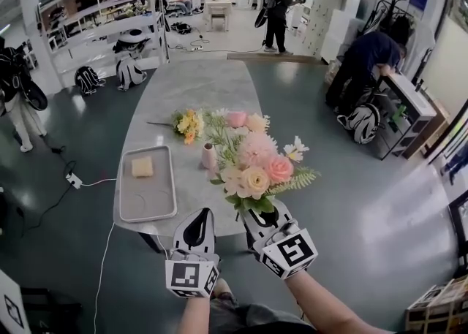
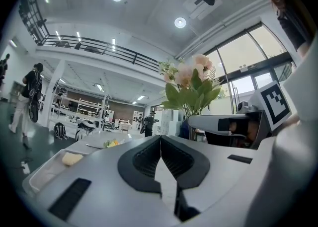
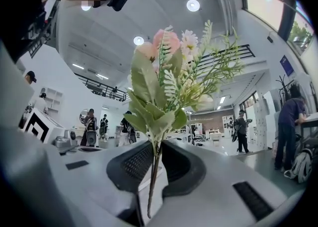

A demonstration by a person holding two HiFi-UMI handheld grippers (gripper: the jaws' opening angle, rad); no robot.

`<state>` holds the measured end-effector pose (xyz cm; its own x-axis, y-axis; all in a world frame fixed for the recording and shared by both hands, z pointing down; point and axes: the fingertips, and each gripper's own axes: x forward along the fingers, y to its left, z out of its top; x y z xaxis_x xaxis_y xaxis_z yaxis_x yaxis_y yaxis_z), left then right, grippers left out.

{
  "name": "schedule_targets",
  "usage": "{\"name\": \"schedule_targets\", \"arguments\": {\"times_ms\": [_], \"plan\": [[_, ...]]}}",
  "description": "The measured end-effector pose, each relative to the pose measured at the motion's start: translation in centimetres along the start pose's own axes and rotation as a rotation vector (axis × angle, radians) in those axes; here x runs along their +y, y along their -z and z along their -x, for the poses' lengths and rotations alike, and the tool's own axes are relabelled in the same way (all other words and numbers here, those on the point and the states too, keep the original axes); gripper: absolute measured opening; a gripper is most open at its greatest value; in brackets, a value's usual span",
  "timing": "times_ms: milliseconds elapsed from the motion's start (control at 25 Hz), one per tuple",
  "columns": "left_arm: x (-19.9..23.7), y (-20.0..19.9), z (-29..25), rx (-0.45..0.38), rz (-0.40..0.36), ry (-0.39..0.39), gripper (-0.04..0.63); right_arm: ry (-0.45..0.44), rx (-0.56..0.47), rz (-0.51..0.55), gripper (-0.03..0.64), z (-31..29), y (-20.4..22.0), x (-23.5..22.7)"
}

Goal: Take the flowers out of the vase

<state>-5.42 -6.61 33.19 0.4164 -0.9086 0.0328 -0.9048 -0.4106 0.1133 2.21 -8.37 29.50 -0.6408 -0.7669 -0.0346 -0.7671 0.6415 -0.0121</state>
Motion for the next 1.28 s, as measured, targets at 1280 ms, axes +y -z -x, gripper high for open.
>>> {"name": "schedule_targets", "arguments": {"times_ms": [1280], "plan": [[-9.4, 4.0, 8.3, 0.013, -0.010, -0.020, 0.014, -0.040, -0.004, -0.020, 0.066, 12.2, 2.1, 3.8]]}}
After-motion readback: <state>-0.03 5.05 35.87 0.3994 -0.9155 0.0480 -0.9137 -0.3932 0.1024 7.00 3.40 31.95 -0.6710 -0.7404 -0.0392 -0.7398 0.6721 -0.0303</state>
